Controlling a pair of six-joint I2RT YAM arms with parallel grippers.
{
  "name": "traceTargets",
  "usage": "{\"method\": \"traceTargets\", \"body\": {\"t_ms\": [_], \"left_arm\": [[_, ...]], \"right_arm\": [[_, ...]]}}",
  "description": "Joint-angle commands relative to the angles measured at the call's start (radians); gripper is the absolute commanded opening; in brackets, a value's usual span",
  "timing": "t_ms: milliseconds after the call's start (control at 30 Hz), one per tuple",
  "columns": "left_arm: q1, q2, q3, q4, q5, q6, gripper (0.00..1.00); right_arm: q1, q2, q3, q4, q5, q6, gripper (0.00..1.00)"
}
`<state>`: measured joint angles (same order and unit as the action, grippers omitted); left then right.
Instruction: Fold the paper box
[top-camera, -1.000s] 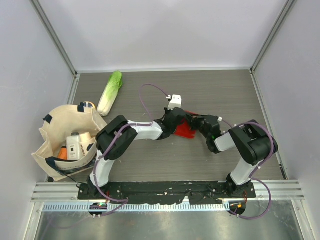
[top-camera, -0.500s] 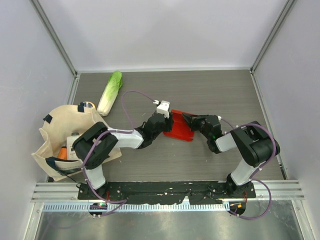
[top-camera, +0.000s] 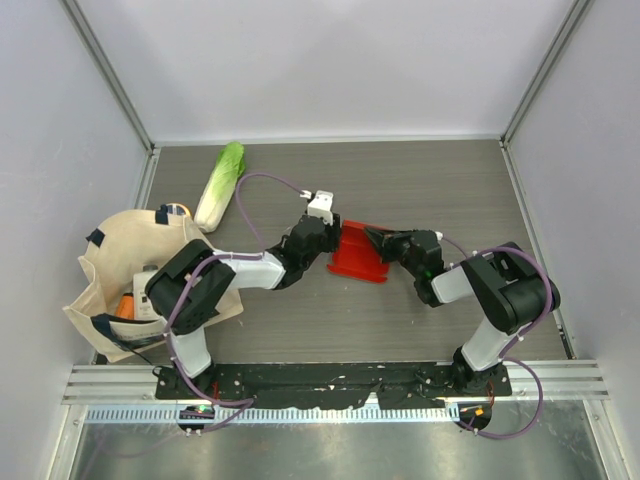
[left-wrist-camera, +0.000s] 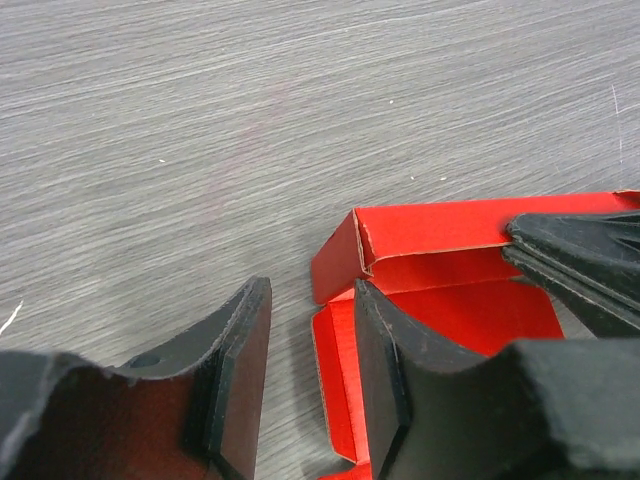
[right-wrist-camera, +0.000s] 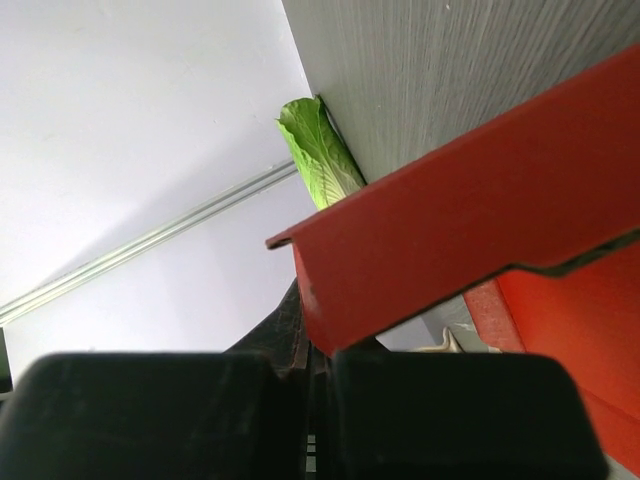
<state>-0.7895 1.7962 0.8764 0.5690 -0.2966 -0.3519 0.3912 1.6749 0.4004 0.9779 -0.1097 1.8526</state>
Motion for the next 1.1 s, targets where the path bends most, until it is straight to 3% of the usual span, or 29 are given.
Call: {"method": "traceTargets", "body": {"t_ms": [0, 267, 400, 533, 633, 767, 1067], "left_arm": [[-0.008, 0.029, 0.044, 0.081, 0.007, 0.025, 0.43], [-0.024, 0.057, 0.059, 0.08, 0.036, 0.028, 0.41], [-0.033, 0.052, 0.038, 0.08, 0.05, 0.03, 0.34], [-0.039, 0.057, 0.036, 0.083, 0.008, 0.019, 0.41], [-0.042, 0.091, 0.074, 0.066, -0.018, 0.03, 0.41], [-0.059, 0.143, 0.121, 0.057, -0.065, 0.048, 0.32], [-0.063, 0.189, 0.165, 0.051, -0.173, 0.071, 0.22]], "right_arm": [[-0.002, -0.026, 0.017, -0.03, -0.002, -0.01, 0.01], [-0.002, -0.014, 0.021, -0.028, -0.007, -0.009, 0.01], [-0.002, -0.01, 0.018, -0.019, -0.008, -0.003, 0.01], [-0.002, -0.009, 0.018, -0.019, -0.008, -0.001, 0.01], [-0.002, -0.012, 0.021, -0.024, -0.007, 0.002, 0.01], [-0.002, -0.014, 0.021, -0.022, -0.007, 0.005, 0.01], [-0.002, -0.009, 0.026, -0.022, -0.012, 0.007, 0.01]]}}
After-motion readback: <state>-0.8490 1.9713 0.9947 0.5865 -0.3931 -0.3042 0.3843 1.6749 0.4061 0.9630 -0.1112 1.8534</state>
